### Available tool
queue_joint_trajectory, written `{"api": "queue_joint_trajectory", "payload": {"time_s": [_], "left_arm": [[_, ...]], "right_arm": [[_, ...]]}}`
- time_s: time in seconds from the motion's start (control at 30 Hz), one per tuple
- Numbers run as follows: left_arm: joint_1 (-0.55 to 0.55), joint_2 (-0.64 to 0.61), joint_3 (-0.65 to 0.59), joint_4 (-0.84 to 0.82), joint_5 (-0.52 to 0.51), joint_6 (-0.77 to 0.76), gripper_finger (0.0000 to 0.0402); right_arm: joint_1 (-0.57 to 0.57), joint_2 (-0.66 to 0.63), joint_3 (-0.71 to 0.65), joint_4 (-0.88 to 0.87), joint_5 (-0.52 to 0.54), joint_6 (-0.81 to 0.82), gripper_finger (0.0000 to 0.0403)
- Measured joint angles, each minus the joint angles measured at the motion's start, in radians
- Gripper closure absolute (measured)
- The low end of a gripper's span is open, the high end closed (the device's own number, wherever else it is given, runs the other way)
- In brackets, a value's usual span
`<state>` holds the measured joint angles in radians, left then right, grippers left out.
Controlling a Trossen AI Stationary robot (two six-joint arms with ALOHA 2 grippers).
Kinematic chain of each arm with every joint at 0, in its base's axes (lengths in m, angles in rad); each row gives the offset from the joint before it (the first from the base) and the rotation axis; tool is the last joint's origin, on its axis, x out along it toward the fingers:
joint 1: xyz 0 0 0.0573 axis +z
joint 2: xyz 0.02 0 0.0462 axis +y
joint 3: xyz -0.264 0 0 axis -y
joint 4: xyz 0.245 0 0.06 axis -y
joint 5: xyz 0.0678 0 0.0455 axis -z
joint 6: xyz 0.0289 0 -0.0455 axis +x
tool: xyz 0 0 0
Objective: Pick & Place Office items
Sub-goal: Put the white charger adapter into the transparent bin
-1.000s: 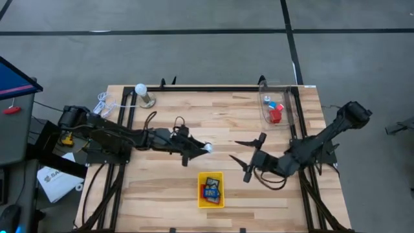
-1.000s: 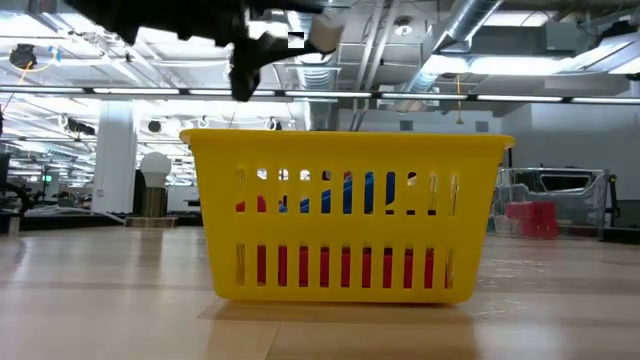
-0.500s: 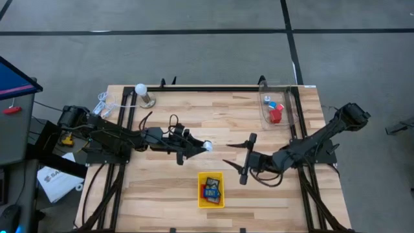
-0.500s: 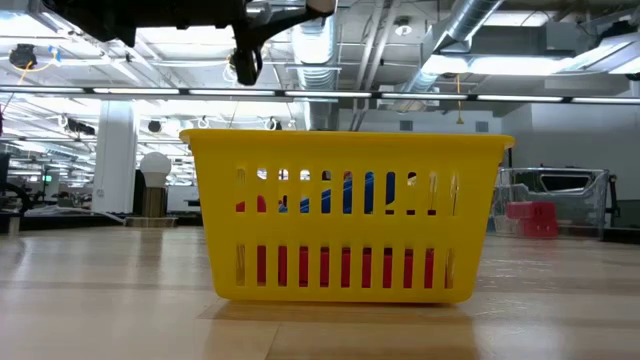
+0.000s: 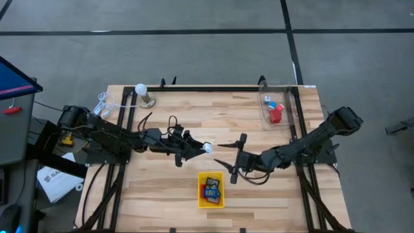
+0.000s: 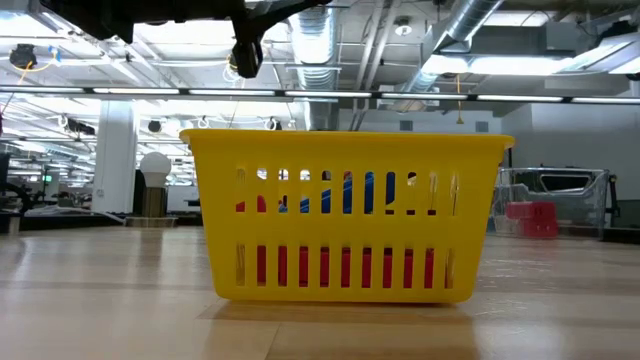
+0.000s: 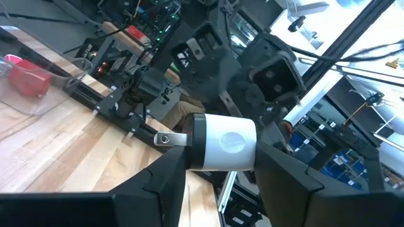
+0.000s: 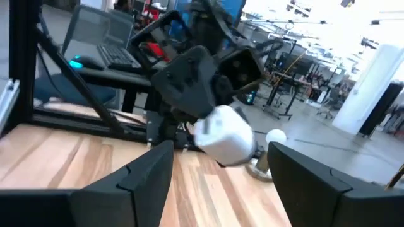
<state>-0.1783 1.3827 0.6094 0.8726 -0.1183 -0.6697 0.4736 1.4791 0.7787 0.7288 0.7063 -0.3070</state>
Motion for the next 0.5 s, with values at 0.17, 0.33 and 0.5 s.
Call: {"api": "queue_joint_trajectory", "payload": {"time_s": [0.17, 0.33, 0.5], "left_arm": [[0.0, 0.0, 0.0, 0.002, -0.004, 0.0, 0.0239], [0.0, 0.0, 0.0, 0.005, -0.004, 0.0, 0.0237], [-0.011, 0.001, 0.0, 0.0, -0.004, 0.004, 0.0237]], "right_arm": [[-0.009, 0.09, 0.099, -0.001, 0.02, -0.122, 0.0153], [-0.027, 0.15, 0.177, -0.019, 0.042, -0.191, 0.0153], [-0.051, 0.162, 0.189, -0.079, 0.052, -0.156, 0.0153]]}}
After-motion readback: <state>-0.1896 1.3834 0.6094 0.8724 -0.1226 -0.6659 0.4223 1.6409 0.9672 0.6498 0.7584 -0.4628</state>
